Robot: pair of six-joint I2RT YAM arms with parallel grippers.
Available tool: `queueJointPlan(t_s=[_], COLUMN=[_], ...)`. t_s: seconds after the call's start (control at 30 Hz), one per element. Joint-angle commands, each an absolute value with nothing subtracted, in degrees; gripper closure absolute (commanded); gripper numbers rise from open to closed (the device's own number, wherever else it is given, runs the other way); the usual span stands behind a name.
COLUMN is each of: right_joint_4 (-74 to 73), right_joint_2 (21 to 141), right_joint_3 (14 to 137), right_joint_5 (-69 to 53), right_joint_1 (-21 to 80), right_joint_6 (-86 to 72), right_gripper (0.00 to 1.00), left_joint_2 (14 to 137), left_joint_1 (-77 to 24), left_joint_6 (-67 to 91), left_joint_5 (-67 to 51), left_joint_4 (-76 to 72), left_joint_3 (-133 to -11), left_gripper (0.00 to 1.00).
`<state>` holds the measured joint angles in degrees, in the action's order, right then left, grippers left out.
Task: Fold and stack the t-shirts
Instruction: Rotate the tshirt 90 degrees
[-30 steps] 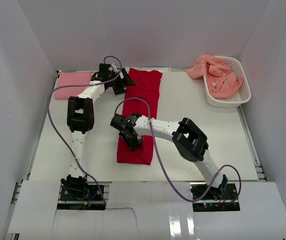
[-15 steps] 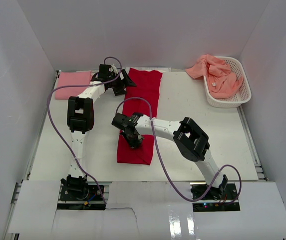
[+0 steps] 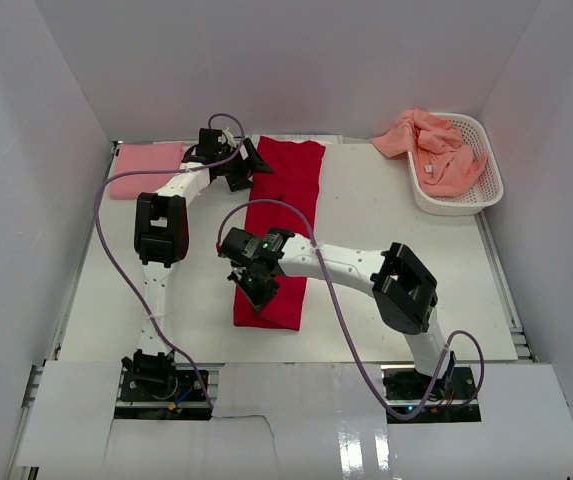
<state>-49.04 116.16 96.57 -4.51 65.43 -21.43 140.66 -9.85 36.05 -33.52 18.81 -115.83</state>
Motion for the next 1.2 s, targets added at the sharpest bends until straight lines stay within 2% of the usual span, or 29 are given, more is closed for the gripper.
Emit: queueJointPlan(t_s=[0.0,0.17,0.3,0.37,0.47,0.67,0.8,0.93,1.03,1.17], right_joint_4=[-48.96,-48.51,-49.31,-48.26,-45.01,-40.79,-32.63,-23.04,-19.52,-11.98], right_joint_2=[114.26,114.61,115.22,113.91,110.75,103.46,91.45,82.37,80.07,80.68], right_joint_3=[94.84,93.17,92.81,91.94,90.36,85.79,71.25,58.03,51.88,43.00], right_joint_5=[-11.15,-14.93,-15.38,-16.25,-18.79,-18.82,-18.45,-19.95,-20.65,-26.08], right_joint_1=[65.65,66.00,66.18,66.18,65.92,61.72,55.38,48.17,47.02,47.11], right_joint_6=[-19.52,-18.72,-18.11,-18.28,-18.98,-23.80,-29.24,-35.67,-38.49,-43.41], right_gripper=[0.92,0.89,0.55,0.49,0.45,0.46,0.46,0.45,0.44,0.44], left_joint_2=[138.69,138.69,138.87,138.95,138.96,138.34,134.48,125.70,119.12,102.10], left_joint_1=[-9.32,-9.40,-9.32,-9.32,-9.23,-8.97,-8.88,-8.70,-8.79,-8.70], left_joint_6=[35.95,36.03,36.04,36.12,36.12,36.39,35.95,34.46,33.32,31.47], left_joint_5=[-34.54,-34.63,-34.72,-34.80,-34.80,-34.81,-32.18,-27.08,-24.18,-21.63], left_joint_4=[17.67,17.75,17.75,17.67,17.75,18.28,22.14,33.29,38.22,39.11], left_joint_3=[-115.49,-115.58,-115.66,-115.66,-115.66,-116.01,-116.98,-116.99,-109.10,-91.62], left_gripper=[0.02,0.02,0.02,0.02,0.02,0.02,0.02,0.02,0.02,0.02])
